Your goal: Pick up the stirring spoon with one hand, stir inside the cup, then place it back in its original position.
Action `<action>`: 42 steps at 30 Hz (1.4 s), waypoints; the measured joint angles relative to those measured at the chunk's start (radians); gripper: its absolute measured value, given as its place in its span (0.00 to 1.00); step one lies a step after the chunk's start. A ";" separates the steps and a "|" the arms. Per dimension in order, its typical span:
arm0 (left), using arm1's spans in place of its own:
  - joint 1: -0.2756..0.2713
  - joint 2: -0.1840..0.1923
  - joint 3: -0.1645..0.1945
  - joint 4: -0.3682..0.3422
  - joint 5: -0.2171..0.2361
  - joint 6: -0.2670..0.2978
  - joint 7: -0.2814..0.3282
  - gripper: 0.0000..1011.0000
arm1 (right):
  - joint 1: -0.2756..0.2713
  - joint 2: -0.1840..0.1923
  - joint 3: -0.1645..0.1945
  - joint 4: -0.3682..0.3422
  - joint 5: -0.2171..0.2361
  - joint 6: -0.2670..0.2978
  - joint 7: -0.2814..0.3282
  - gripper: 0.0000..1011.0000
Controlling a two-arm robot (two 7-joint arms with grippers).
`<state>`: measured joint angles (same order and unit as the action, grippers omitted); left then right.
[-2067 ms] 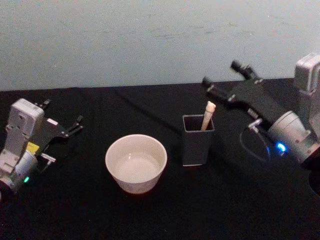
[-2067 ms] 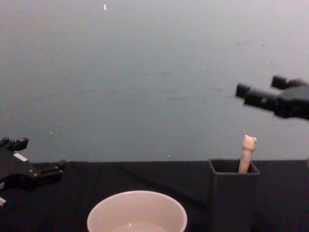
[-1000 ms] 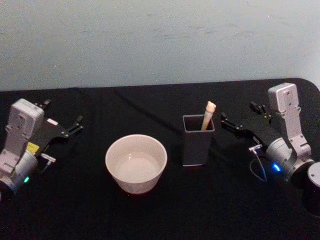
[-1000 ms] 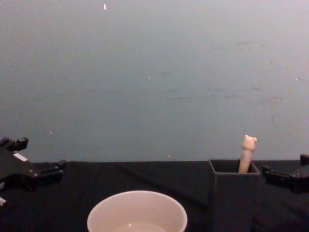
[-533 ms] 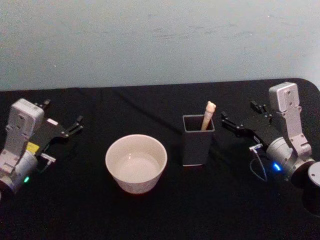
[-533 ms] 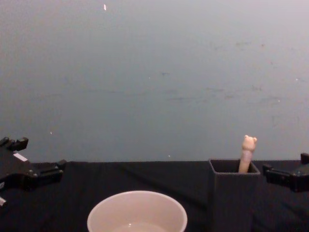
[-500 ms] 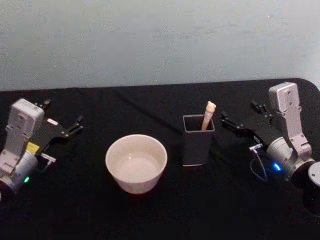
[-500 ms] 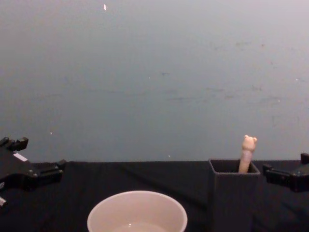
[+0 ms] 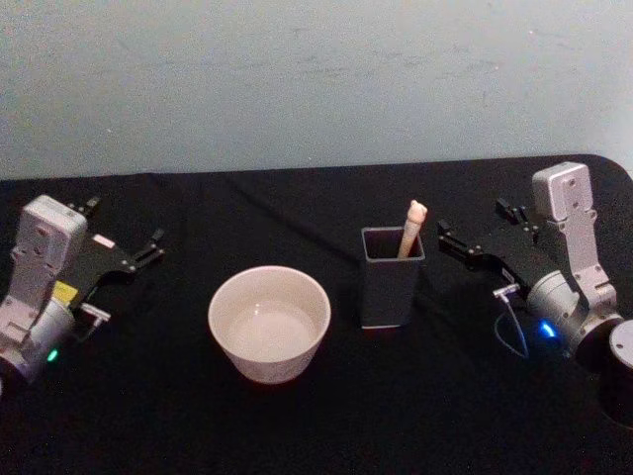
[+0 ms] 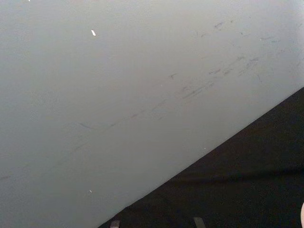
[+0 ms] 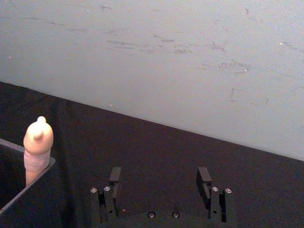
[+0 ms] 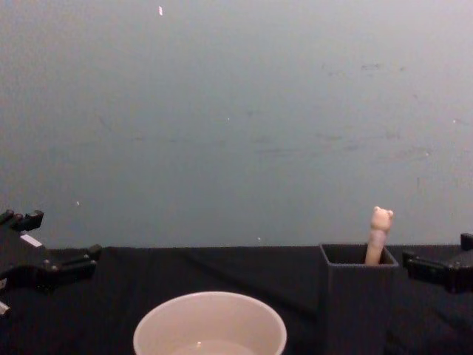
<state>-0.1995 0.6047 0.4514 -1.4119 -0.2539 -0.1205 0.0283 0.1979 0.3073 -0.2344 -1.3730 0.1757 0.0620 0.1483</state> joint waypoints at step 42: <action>0.000 0.000 0.000 0.000 0.000 0.000 0.000 0.99 | 0.000 0.000 0.000 0.000 0.000 0.000 0.000 0.99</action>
<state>-0.1995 0.6047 0.4514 -1.4120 -0.2539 -0.1205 0.0283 0.1980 0.3073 -0.2344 -1.3729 0.1756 0.0621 0.1484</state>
